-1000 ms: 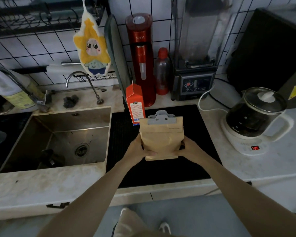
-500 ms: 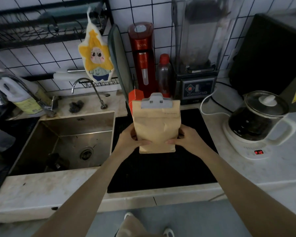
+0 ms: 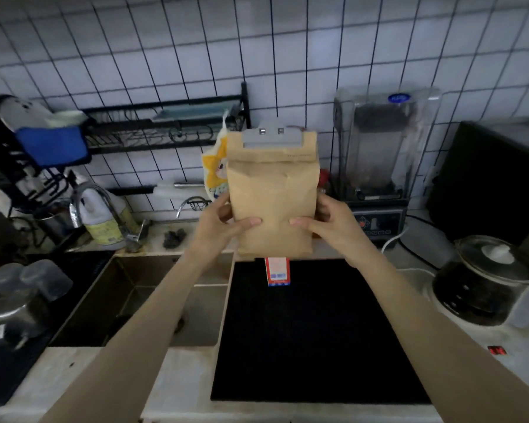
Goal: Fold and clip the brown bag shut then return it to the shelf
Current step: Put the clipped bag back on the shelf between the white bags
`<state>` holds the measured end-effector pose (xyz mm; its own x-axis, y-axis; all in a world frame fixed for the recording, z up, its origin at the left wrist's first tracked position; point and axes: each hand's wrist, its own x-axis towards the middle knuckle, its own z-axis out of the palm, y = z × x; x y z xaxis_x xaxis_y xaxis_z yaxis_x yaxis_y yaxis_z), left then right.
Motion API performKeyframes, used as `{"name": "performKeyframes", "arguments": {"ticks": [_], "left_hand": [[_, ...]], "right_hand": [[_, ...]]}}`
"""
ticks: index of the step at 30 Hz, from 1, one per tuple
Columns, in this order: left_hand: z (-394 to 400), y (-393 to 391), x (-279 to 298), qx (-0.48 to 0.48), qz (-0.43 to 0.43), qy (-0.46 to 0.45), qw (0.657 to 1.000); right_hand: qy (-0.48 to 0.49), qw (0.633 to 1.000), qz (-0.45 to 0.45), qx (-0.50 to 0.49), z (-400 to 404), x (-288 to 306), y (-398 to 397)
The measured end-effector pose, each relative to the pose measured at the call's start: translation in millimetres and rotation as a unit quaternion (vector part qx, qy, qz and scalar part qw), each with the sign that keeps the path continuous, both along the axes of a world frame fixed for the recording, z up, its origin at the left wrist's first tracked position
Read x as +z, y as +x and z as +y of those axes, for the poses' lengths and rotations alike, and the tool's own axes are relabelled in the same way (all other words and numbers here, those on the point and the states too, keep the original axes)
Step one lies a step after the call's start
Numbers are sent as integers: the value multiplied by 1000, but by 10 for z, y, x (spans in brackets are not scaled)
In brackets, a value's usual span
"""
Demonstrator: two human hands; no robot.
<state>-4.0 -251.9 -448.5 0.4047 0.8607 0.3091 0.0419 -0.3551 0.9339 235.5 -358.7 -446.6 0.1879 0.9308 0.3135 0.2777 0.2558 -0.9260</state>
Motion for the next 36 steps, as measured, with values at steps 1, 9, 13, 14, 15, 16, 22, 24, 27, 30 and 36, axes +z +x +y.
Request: {"name": "performKeyframes", "arguments": {"ticks": [1,9,13,14,15,16,22,24,27,30,36], "left_hand": [[37,-44,155,2,-6,11,1000],[298,-442,1295,1,-29,67,997],[424,-612,1724,22,-31,89,995],[467,-654,1845,22,-28,94,995],[492,-691,1957,22,-26,97,995],[534,-739,2099,20,-27,102,994],[717,-900,2831,14,-18,144,989],[764,-908,3109,9,-17,154,988],[883,-930,3549,6,-19,188,982],[949,-881,3872,13,-23,196,980],[1360,-783,4541,16,-15,229,973]], "right_hand": [[15,1000,-2,1,69,139,-39],[86,996,-15,28,554,1186,-406],[116,993,-20,31,761,1560,-584],[123,992,-23,31,809,1656,-624],[129,991,-26,30,846,1742,-666],[137,990,-28,28,895,1858,-715],[176,983,-46,18,1046,2523,-873],[185,980,-67,12,1062,2797,-885],[204,975,-89,-3,1116,3240,-907],[212,972,-103,-17,1129,3603,-876],[238,957,-155,-51,1415,4322,-790]]}}
